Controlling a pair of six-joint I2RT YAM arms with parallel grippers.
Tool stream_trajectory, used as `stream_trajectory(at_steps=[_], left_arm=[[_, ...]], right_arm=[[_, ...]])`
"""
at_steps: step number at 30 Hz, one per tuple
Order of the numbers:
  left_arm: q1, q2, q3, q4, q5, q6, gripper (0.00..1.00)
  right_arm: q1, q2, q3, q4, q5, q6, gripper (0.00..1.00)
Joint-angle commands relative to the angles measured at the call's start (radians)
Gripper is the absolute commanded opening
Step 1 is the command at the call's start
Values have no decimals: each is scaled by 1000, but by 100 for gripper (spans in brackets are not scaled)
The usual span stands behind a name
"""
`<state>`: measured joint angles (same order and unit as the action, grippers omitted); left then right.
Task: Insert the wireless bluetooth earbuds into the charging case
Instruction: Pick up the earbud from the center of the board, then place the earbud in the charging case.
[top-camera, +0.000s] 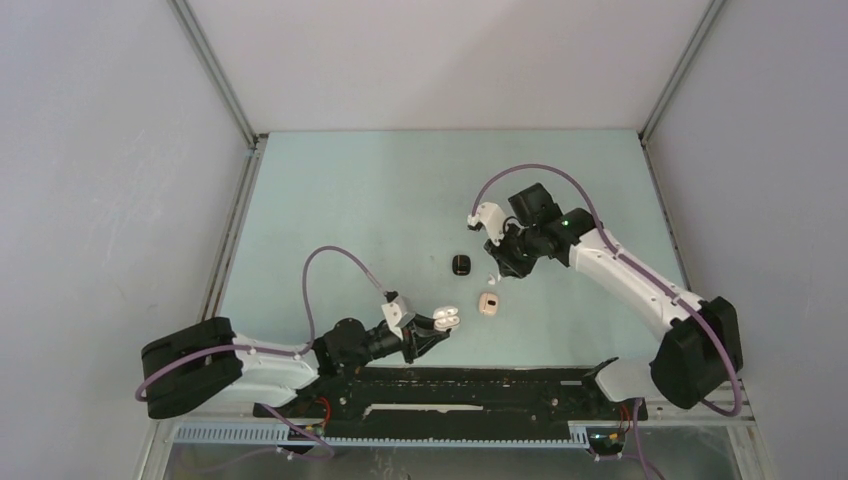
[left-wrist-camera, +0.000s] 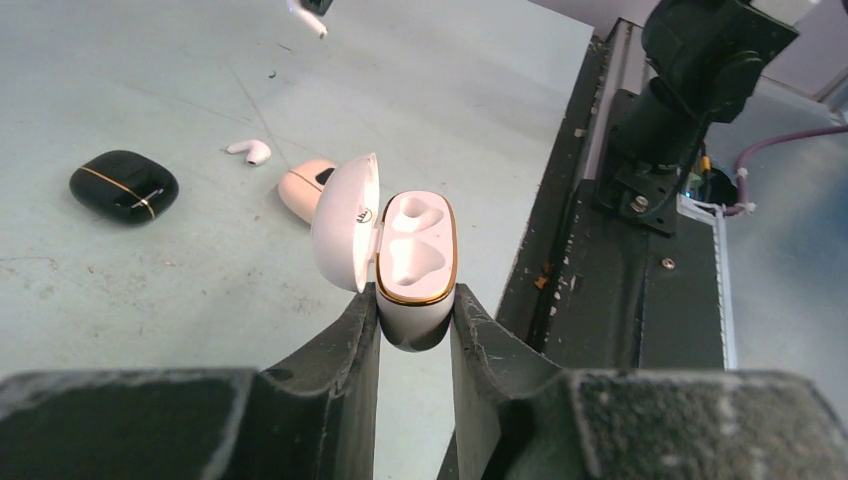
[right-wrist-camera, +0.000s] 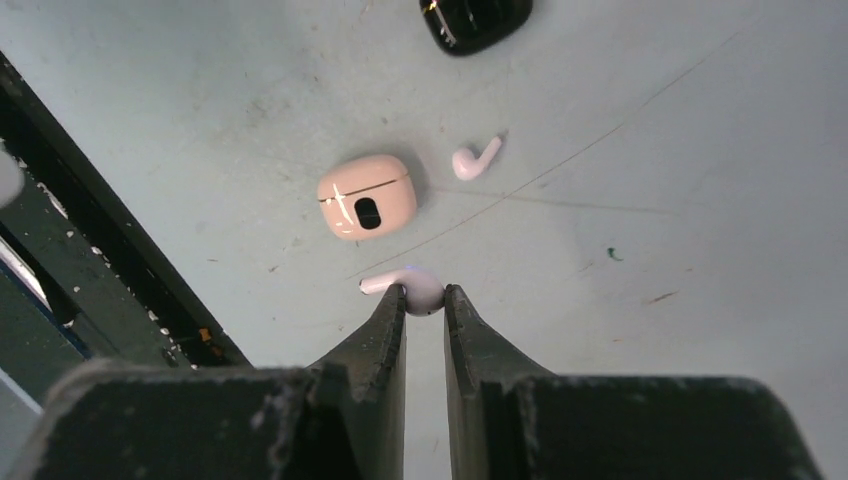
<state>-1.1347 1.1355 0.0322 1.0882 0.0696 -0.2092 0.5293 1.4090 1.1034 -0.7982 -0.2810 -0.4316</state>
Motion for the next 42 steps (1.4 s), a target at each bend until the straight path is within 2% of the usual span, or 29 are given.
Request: stream_trajectory(at_steps=[1, 12, 20, 24, 29, 36, 42], left_arm=[[-4, 45, 80, 41, -66, 8, 0], [-4, 102, 180, 39, -98, 21, 0], [-4, 94, 155, 75, -183, 15, 0], [-4, 77, 150, 87, -206, 6, 0], [-4, 33, 141, 95, -201, -12, 0], [-4, -45, 135, 101, -203, -63, 0], [-4, -38, 142, 102, -216, -98, 0]], right_arm=[[18, -71, 60, 54, 48, -58, 0], [58, -238, 130, 310, 143, -284, 0], [218, -375, 128, 258, 215, -307, 0], [366, -458, 58, 285, 319, -355, 0], [526, -548, -110, 417, 425, -427, 0], [617, -535, -236, 627, 503, -459, 0], [690, -515, -269, 695, 509, -487, 0]])
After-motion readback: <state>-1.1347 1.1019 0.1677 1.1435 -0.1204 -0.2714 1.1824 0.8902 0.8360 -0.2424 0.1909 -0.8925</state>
